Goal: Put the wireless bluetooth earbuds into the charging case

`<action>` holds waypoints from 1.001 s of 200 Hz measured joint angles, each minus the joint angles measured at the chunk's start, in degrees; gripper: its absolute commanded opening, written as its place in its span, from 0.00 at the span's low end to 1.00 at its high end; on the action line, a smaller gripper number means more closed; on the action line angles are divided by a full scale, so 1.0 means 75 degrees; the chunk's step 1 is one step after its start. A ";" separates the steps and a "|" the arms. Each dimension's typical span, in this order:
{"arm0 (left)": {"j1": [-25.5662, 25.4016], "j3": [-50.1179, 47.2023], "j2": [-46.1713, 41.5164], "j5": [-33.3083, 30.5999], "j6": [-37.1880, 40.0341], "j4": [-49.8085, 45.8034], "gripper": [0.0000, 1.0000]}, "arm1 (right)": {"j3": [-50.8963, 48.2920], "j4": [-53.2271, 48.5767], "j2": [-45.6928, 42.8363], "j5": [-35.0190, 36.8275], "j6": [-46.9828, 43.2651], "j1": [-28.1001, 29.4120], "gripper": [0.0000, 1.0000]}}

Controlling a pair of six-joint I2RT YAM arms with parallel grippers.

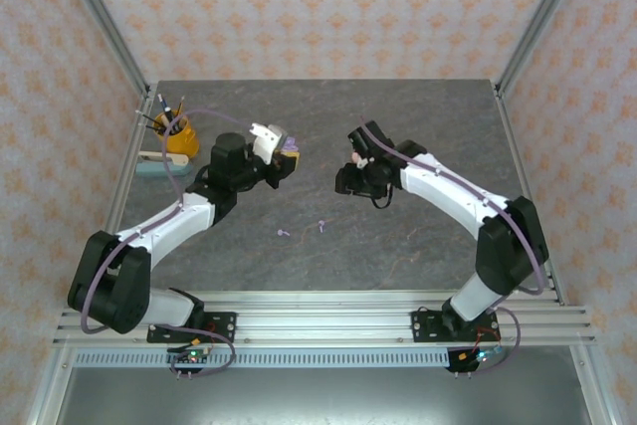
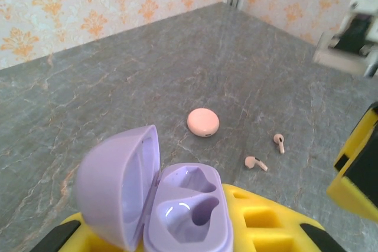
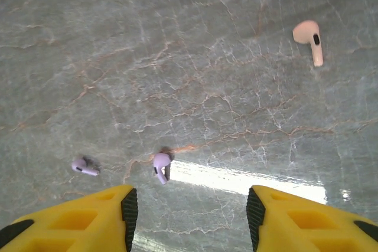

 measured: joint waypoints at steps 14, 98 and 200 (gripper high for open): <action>0.0000 -0.0414 0.0000 0.0000 -0.0172 0.0895 0.00 | -0.0073 0.0061 0.0114 0.0082 0.0321 0.0006 0.53; -0.0490 -0.1655 -0.0525 0.0504 -0.0548 0.3733 0.00 | 0.0221 -0.0032 0.1428 0.0443 0.1422 0.0367 0.51; -0.0568 -0.1827 -0.1798 0.0973 -0.0131 0.3579 0.00 | 0.1396 -0.0481 0.2419 0.0551 0.1810 0.0848 0.50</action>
